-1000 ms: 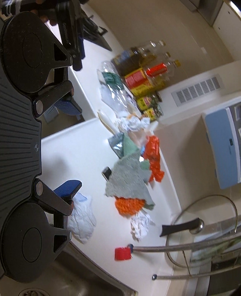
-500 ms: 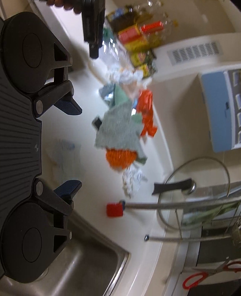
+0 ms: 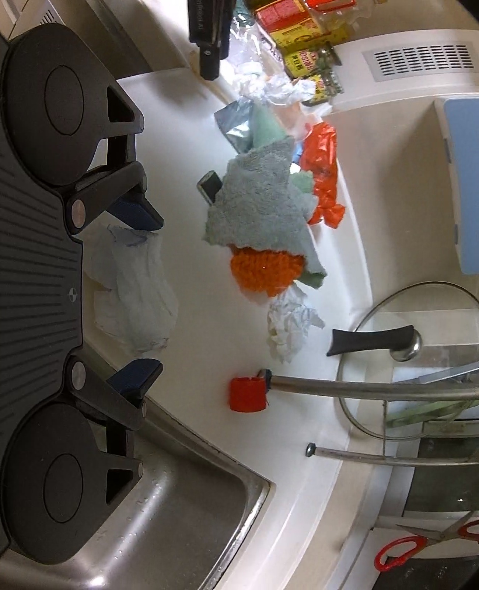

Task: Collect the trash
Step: 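Grasp the white toothbrush with the left tool while the right tool grasps a tissue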

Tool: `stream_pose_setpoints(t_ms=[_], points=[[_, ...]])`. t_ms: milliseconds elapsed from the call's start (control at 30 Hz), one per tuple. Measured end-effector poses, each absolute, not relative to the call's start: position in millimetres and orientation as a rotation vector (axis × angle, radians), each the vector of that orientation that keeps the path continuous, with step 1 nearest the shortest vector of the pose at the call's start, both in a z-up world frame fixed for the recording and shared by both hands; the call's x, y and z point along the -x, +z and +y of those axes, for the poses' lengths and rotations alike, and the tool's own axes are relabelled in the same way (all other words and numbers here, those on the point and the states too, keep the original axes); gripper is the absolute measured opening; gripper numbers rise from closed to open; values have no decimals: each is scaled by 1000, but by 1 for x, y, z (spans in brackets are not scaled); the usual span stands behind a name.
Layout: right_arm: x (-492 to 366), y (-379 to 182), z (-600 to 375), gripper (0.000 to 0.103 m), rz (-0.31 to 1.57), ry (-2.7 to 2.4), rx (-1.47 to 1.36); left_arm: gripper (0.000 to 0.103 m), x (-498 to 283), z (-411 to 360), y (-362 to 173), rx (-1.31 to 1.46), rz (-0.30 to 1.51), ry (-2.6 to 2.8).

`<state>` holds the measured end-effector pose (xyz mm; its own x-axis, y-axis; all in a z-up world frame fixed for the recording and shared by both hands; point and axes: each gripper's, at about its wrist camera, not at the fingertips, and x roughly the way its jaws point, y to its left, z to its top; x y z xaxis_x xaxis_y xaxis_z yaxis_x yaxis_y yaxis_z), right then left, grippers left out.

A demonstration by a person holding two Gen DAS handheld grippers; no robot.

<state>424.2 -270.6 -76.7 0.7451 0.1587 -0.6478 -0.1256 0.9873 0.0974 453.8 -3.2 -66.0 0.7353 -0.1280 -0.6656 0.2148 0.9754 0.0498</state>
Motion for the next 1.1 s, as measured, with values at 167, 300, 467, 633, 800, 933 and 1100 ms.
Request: stream_pose_setpoints(t_ms=[167,300,467,633,800,933,1100], points=[[-426,-78,-274,34,720,165,-78,31,-465,-3,-69,-140,733,-191],[-426,-74,-277,34,700,149,-98,25,-474,-2,-70,-136,744,-192],[-426,-71,-283,34,703,139,-143,21,-488,-8,-71,-159,754,-188],[-422,-69,-285,34,694,129,-156,21,-500,-11,-72,-171,766,-179],[-420,-70,-287,34,698,128,-173,21,-507,-12,-73,-167,781,-160],[-419,-70,-288,34,696,136,-186,21,-504,-8,-72,-136,770,-135],[-416,-67,-290,34,683,153,-189,20,-488,-1,-62,-88,736,-116]])
